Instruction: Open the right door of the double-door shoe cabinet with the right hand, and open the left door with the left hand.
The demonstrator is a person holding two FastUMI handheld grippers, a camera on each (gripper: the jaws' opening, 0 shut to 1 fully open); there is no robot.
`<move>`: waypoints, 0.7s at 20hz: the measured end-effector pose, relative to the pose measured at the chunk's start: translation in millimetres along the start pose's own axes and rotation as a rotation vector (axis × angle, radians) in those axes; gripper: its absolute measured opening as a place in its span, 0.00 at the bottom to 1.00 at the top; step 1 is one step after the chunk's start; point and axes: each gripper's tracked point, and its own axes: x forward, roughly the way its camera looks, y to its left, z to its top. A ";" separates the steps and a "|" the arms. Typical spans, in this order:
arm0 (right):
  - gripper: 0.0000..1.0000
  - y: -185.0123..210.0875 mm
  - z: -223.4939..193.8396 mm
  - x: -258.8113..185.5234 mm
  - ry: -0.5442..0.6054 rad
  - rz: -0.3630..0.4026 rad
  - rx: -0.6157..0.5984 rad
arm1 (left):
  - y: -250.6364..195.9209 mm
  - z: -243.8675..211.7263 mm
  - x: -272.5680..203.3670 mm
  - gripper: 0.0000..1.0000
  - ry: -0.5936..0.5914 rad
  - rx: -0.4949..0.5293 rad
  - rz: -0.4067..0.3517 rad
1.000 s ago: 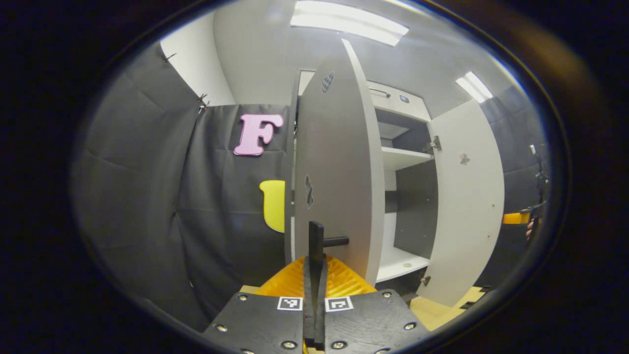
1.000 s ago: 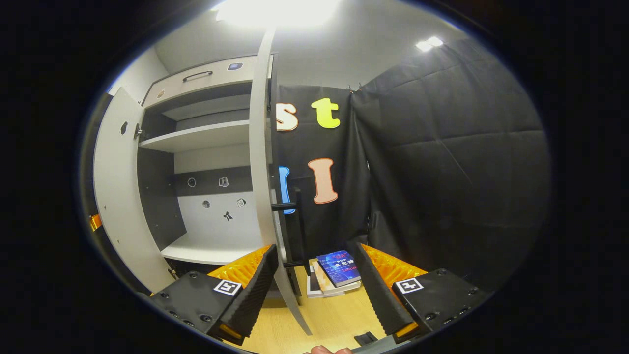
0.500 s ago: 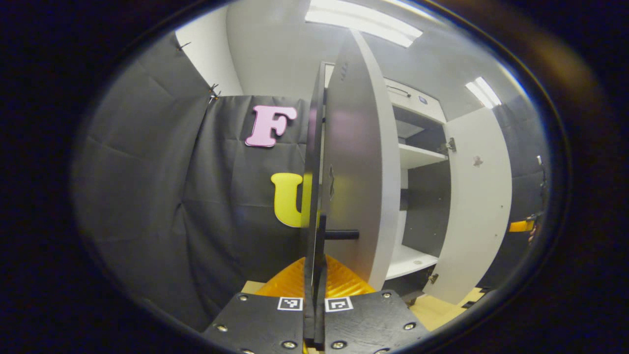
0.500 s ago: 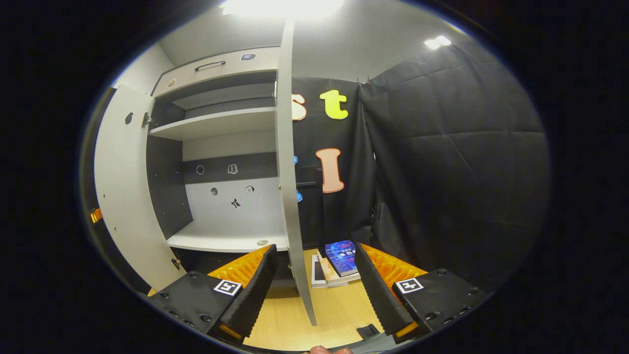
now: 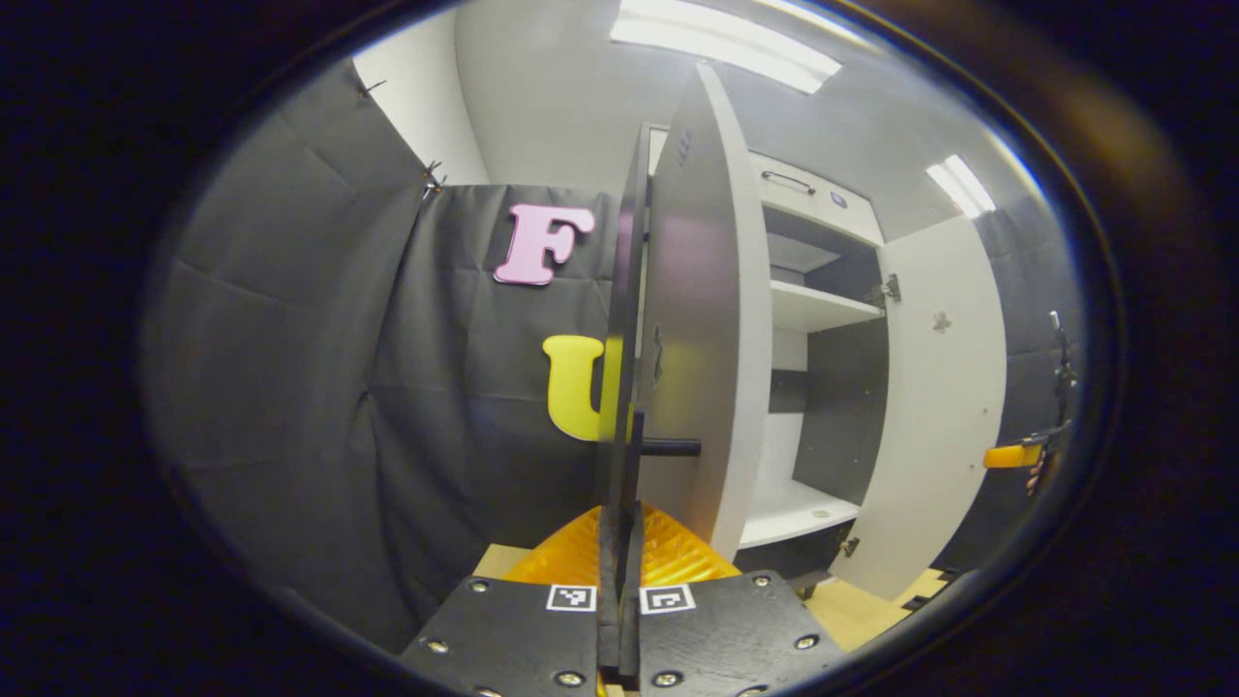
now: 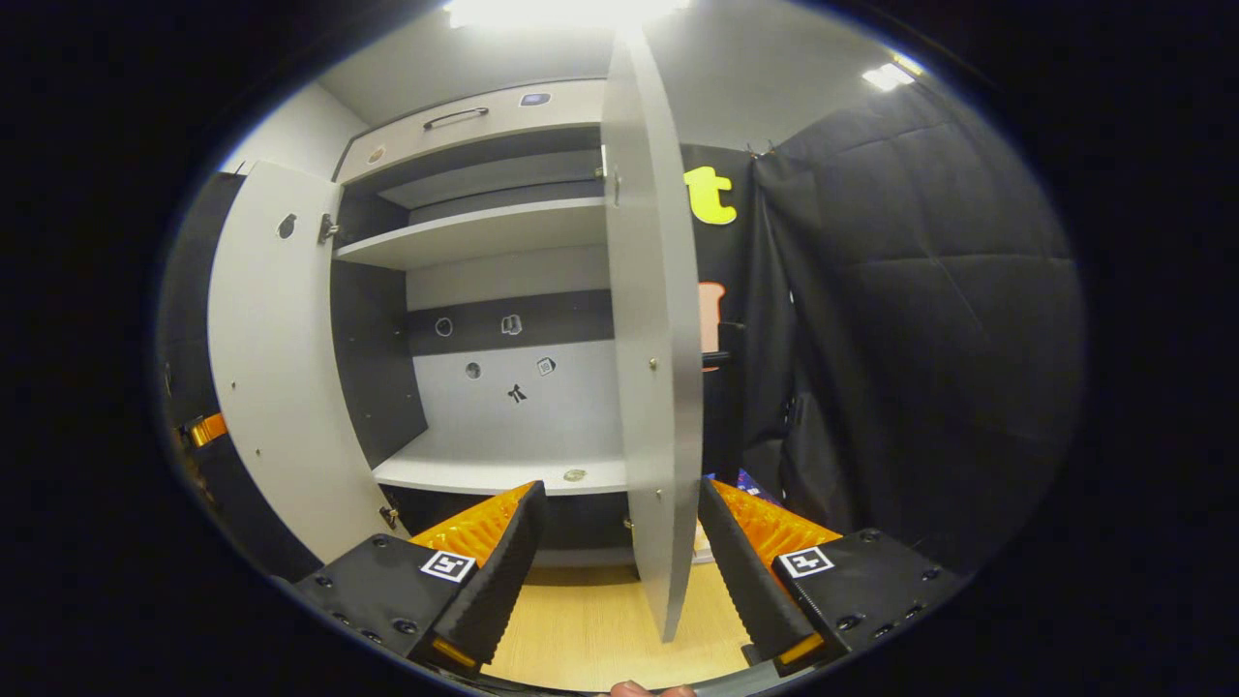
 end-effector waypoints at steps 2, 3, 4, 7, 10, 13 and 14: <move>0.94 -7.6 0.7 -0.2 -0.032 -0.003 -0.010 | 2.3 -0.9 -13.9 0.01 0.013 0.011 0.047; 0.96 -10.6 -1.9 -3.0 -0.025 0.001 -0.012 | 4.2 0.2 -20.9 0.01 0.018 0.016 0.073; 0.96 -13.7 -2.5 -3.1 -0.027 -0.006 -0.014 | 2.2 4.9 -27.9 0.01 0.012 0.018 0.092; 0.96 -16.5 -6.3 -13.8 -0.036 0.022 0.044 | -9.0 27.1 -43.6 0.02 -0.050 0.023 0.156; 0.95 -16.7 -11.4 -12.5 -0.012 0.070 0.069 | -38.0 41.9 -49.9 0.08 -0.113 0.029 0.156; 0.95 -14.4 -11.5 -11.8 0.001 0.109 0.033 | -58.7 31.9 -43.1 0.53 -0.090 0.080 0.163; 0.95 -12.6 -10.7 -13.8 -0.002 0.126 0.026 | -63.6 29.4 -43.7 0.68 -0.081 0.099 0.179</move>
